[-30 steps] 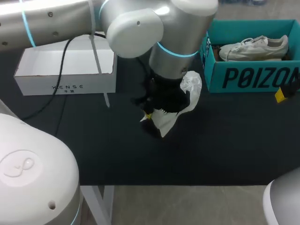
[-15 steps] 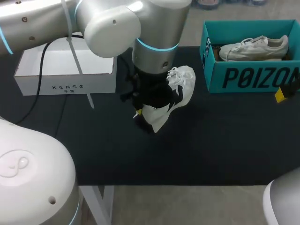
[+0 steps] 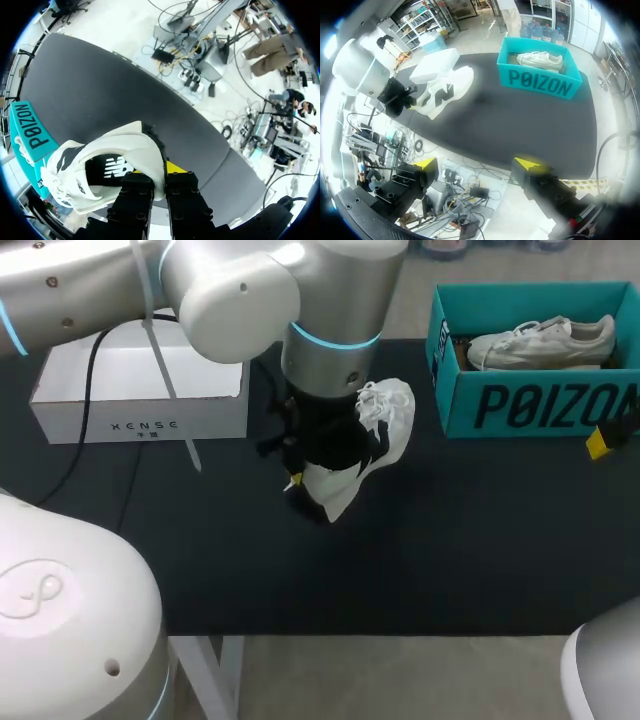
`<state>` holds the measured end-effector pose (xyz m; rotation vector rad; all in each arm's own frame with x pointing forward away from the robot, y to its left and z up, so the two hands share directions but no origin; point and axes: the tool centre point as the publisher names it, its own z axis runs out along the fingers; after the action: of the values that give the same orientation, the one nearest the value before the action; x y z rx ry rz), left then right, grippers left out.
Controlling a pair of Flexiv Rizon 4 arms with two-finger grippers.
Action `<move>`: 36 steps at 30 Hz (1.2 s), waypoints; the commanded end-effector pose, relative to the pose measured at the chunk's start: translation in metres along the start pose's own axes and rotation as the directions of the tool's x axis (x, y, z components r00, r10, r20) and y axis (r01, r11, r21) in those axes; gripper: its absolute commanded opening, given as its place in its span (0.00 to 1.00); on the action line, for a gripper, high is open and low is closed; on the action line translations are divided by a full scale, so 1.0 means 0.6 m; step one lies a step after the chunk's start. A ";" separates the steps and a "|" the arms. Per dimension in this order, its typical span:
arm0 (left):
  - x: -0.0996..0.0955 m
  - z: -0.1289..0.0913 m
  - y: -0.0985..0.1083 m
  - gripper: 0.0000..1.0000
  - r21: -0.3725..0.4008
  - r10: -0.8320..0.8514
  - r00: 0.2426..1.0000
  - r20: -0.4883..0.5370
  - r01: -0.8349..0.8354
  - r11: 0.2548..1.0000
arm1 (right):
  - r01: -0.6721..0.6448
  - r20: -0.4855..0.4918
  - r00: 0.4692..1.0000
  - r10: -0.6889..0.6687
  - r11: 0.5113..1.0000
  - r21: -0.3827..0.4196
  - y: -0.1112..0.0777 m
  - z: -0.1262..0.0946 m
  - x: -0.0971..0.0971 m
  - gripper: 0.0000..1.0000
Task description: Take the shoe out of the shoebox, open the shoe tongue, remove and reinsert the insole, then place the shoe into the shoebox
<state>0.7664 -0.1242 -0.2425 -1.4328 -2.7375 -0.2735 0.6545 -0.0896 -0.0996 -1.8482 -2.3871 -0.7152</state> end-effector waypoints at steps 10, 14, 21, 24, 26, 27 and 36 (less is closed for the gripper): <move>0.052 -0.016 0.226 0.00 -0.129 0.060 0.998 0.015 -0.057 0.990 | -0.001 0.000 1.000 0.001 1.000 0.007 0.005 0.000 0.000 1.00; 0.067 -0.020 0.295 0.00 -0.157 0.155 0.986 0.067 -0.143 0.977 | -0.001 0.000 1.000 0.001 1.000 0.007 0.005 0.000 0.000 1.00; 0.105 -0.009 0.424 0.00 -0.264 0.234 0.970 0.070 -0.208 0.942 | -0.001 0.000 1.000 0.001 1.000 0.007 0.005 0.000 0.000 1.00; 0.129 -0.005 0.483 0.00 -0.284 0.235 0.970 0.060 -0.209 0.936 | -0.001 0.000 1.000 0.001 1.000 0.007 0.005 0.000 0.000 1.00; 0.143 -0.007 0.513 0.00 -0.286 0.251 0.965 0.070 -0.222 0.932 | -0.001 0.000 1.000 0.001 1.000 0.007 0.005 0.000 0.000 1.00; 0.151 -0.008 0.533 0.00 -0.290 0.272 0.960 0.069 -0.242 0.926 | -0.001 0.000 1.000 0.001 1.000 0.007 0.005 0.000 0.000 1.00; 0.210 0.000 0.637 0.00 -0.291 0.397 0.916 0.063 -0.364 0.885 | -0.001 0.000 1.000 0.001 1.000 0.007 0.005 0.000 0.000 1.00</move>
<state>1.0041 0.1753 -0.1784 -1.9339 -2.4436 -0.7134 0.6544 -0.0895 -0.0997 -1.8482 -2.3871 -0.7154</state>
